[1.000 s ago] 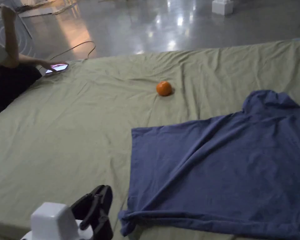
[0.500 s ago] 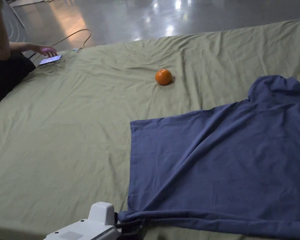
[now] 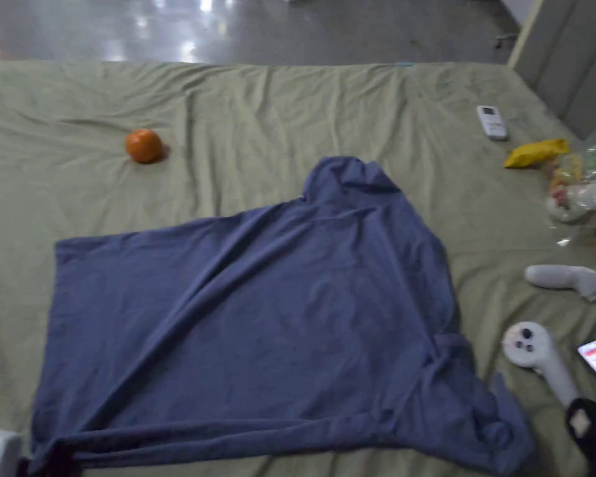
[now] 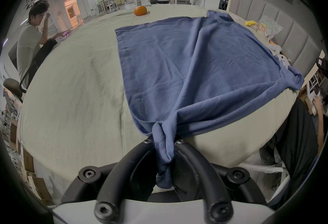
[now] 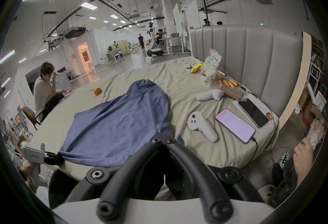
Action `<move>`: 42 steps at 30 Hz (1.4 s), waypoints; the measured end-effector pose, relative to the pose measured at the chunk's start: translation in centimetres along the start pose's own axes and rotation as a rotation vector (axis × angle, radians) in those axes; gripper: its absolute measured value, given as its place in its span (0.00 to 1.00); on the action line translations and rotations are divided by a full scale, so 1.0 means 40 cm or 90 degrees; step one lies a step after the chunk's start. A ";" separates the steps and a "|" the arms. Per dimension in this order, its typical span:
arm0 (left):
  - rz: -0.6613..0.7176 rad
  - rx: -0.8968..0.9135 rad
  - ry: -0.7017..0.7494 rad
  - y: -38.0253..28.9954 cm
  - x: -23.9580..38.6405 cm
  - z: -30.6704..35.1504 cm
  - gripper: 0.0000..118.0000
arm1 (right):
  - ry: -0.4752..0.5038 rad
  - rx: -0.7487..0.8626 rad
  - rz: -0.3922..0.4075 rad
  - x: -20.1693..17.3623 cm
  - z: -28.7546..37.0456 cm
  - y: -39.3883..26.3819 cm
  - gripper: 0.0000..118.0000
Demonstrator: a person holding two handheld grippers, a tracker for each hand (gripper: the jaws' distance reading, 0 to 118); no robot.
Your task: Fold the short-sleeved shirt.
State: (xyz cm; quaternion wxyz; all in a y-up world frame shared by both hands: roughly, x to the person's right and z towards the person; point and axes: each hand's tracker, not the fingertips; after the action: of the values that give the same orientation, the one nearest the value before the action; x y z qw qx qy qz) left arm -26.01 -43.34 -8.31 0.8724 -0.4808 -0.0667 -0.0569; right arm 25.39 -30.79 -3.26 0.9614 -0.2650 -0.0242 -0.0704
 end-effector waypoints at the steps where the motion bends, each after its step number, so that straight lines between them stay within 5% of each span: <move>1: 0.004 -0.010 0.000 0.006 0.000 -0.006 0.12 | -0.009 -0.014 0.007 0.011 -0.023 -0.006 0.00; 3: 0.026 -0.028 -0.002 0.021 -0.002 -0.015 0.12 | -0.020 -0.077 0.023 0.032 -0.076 -0.015 0.03; 4: 0.031 -0.034 -0.001 0.027 -0.001 -0.018 0.12 | -0.032 -0.104 0.024 0.042 -0.106 -0.026 0.13; 6: 0.030 -0.037 0.003 0.029 0.006 -0.020 0.12 | -0.035 -0.169 0.006 0.073 -0.167 -0.054 0.55; 7: 0.029 -0.038 0.006 0.027 0.012 -0.020 0.12 | -0.028 -0.192 -0.002 0.083 -0.191 -0.068 0.62; 12: 0.046 -0.040 0.005 0.020 0.008 -0.021 0.12 | 0.013 -0.210 -0.035 0.087 -0.248 -0.109 0.59; 13: 0.049 -0.038 0.004 0.020 0.008 -0.021 0.12 | 0.015 -0.215 -0.025 0.082 -0.262 -0.117 0.50; 15: 0.053 -0.037 0.003 0.019 0.005 -0.020 0.12 | 0.018 -0.231 0.024 0.068 -0.283 -0.124 0.05; 23: 0.097 0.001 -0.018 0.028 0.005 0.052 0.09 | 0.052 -0.182 0.014 0.029 -0.241 -0.063 0.03; 26: 0.114 0.047 -0.028 0.070 0.004 0.094 0.09 | 0.076 -0.049 0.061 -0.010 -0.167 0.045 0.03; 29: 0.137 0.113 -0.049 0.145 -0.008 0.124 0.09 | 0.115 -0.033 0.076 -0.036 -0.195 0.162 0.03; 35: 0.175 0.136 -0.053 0.282 -0.067 0.040 0.09 | 0.125 0.009 0.104 -0.117 -0.415 0.363 0.03; 42: 0.228 0.086 -0.043 0.378 -0.132 -0.125 0.09 | 0.069 -0.144 0.101 -0.138 -0.814 0.381 0.03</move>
State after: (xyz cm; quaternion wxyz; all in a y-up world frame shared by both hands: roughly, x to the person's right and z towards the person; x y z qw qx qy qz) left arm -28.43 -39.38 -24.42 0.8963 -0.4268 -0.0133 0.1198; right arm 22.51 -33.86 -39.37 0.9279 -0.3684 0.0571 -0.0106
